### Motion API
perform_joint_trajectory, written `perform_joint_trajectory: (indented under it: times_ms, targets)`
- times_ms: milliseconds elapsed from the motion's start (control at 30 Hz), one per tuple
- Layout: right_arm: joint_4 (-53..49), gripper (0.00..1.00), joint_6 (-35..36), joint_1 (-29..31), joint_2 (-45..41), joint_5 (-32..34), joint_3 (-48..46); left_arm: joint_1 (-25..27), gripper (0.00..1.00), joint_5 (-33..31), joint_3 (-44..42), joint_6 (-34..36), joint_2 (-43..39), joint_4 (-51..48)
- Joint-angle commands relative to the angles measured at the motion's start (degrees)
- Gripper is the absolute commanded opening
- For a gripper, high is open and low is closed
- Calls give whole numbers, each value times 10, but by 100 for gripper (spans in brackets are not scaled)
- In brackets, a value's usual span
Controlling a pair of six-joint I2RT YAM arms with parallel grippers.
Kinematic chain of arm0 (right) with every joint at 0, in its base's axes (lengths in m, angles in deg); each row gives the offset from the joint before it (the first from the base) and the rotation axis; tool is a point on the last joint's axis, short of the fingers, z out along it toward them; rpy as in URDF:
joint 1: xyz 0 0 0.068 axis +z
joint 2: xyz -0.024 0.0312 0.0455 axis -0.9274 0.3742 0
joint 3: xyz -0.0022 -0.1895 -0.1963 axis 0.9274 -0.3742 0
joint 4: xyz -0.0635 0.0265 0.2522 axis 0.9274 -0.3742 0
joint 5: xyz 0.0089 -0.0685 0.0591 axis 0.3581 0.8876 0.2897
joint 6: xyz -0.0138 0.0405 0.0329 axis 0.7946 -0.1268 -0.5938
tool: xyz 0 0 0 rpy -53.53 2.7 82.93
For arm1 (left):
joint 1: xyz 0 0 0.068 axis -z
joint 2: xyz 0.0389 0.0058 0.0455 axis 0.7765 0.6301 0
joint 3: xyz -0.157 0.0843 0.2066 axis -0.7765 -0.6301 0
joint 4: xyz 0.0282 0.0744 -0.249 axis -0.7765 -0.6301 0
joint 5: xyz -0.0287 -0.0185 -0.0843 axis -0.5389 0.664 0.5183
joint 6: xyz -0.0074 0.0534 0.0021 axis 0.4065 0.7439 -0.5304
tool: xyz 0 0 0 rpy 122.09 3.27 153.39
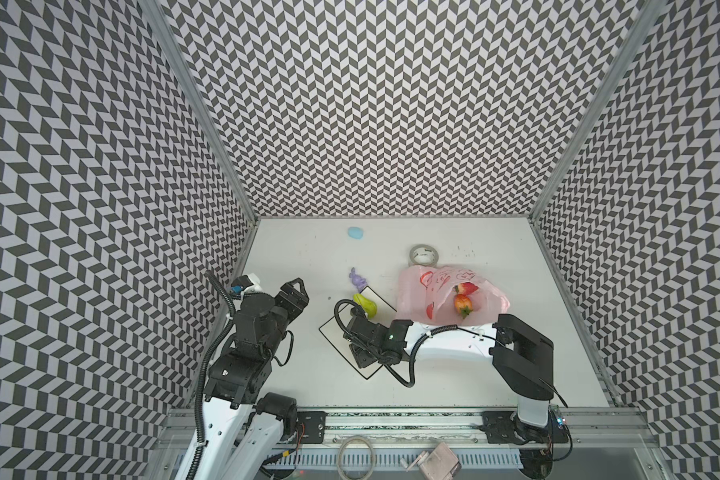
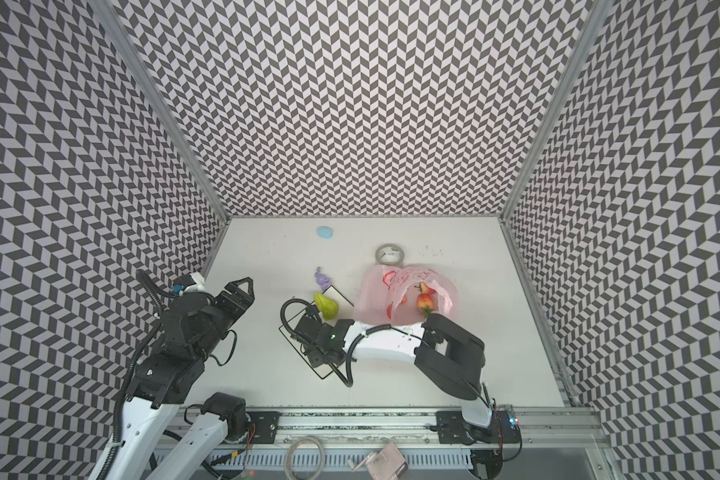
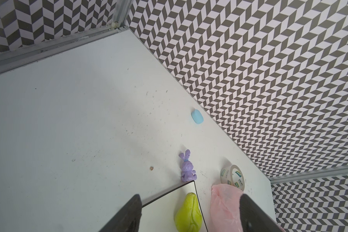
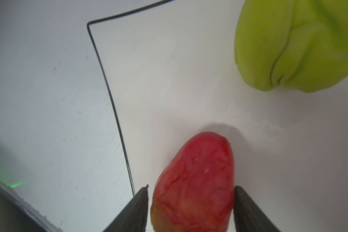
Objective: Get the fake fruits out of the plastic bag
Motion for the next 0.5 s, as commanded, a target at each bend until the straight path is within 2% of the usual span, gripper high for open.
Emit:
perform_joint_trajectory:
  times_ms: [0,100,233,367,467]
  targets:
    - [6,74,0,2,-17,7,11,-3,78,13,3,25,6,19]
    - [-1,78,6,2,-46,6,12,-3,79,20,10,40,11,29]
    - [0,78,13,2,-125,-7,13,-2,80,44,19,75,18,55]
    - [12,76,30,2,-246,-19,-4,-3,79,113,19,130,22,123]
    - [-10,74,22,2,-335,30,-25,-1,77,194,13,171,29,196]
